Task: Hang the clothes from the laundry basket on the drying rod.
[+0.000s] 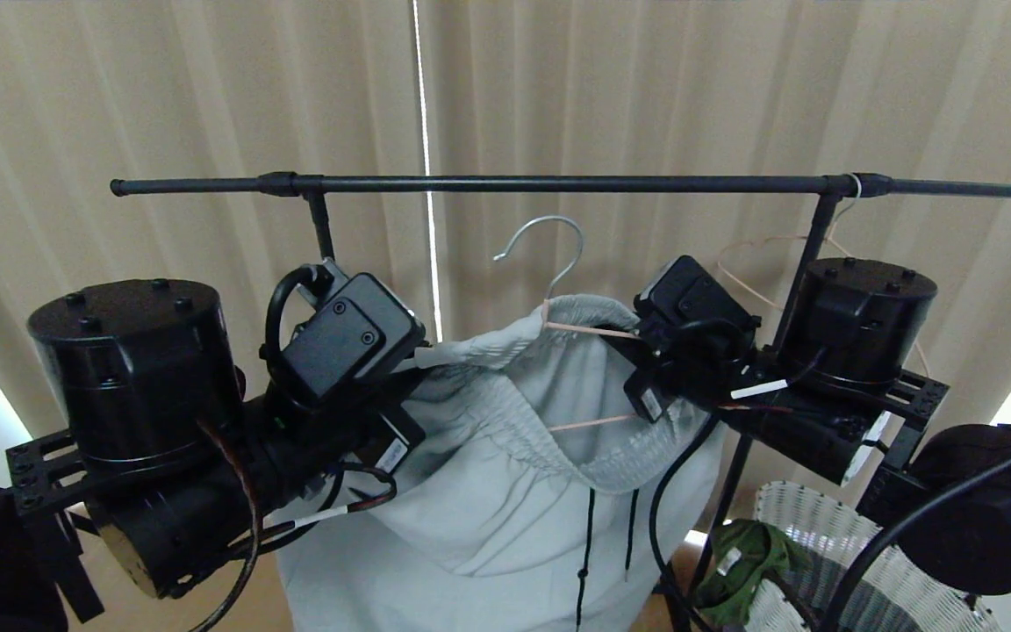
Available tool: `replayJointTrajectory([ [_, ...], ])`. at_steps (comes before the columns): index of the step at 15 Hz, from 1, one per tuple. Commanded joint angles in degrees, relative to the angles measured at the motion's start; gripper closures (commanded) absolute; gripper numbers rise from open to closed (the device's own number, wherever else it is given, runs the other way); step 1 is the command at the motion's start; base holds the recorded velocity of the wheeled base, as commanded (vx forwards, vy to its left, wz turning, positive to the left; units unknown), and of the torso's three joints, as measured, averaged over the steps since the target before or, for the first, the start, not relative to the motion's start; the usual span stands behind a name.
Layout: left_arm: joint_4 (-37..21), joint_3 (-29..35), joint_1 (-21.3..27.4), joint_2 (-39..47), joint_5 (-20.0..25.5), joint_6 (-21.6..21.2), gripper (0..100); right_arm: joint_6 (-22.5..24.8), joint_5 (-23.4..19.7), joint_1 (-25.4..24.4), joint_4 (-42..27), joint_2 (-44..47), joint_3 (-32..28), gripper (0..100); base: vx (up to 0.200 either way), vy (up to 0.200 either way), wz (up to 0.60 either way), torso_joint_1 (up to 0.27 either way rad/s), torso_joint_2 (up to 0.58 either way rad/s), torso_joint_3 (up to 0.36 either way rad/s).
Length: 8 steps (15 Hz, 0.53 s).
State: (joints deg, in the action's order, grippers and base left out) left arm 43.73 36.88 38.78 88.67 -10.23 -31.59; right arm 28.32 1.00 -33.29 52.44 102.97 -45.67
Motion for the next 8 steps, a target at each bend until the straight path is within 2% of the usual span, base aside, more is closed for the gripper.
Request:
replayJointTrajectory([
  [1, 0.04, -0.23, -0.02, -0.08, -0.14, 0.03, 100, -0.02, 0.14, -0.02, 0.11, -0.05, -0.04, 100, 0.000, 0.000, 0.00, 0.000, 0.00, 0.000],
  [2, 0.04, -0.31, -0.02, -0.34, -0.06, 0.12, 100, -0.02, 0.32, -0.02, 0.11, -0.05, 0.05, 100, 0.000, 0.000, 0.00, 0.000, 0.00, 0.000],
  [3, 0.04, -0.40, -0.02, -0.34, -0.06, 0.12, 0, -0.02, 0.41, -0.02, 0.11, -0.05, -0.04, 100, 0.000, 0.000, 0.00, 0.000, 0.00, 0.000],
  [4, 0.04, -0.40, -0.02, -0.34, -0.06, 0.12, 0, -0.02, 0.41, -0.02, 0.11, -0.05, -0.04, 100, 0.000, 0.000, 0.00, 0.000, 0.00, 0.000],
  [8, 0.13, -3.39, 0.25, -3.51, 0.56, 7.59, 0, -0.02, 1.72, 2.09, -0.15, -1.28, 0.49, 100, 0.000, 0.000, 0.00, 0.000, 0.00, 0.000],
])
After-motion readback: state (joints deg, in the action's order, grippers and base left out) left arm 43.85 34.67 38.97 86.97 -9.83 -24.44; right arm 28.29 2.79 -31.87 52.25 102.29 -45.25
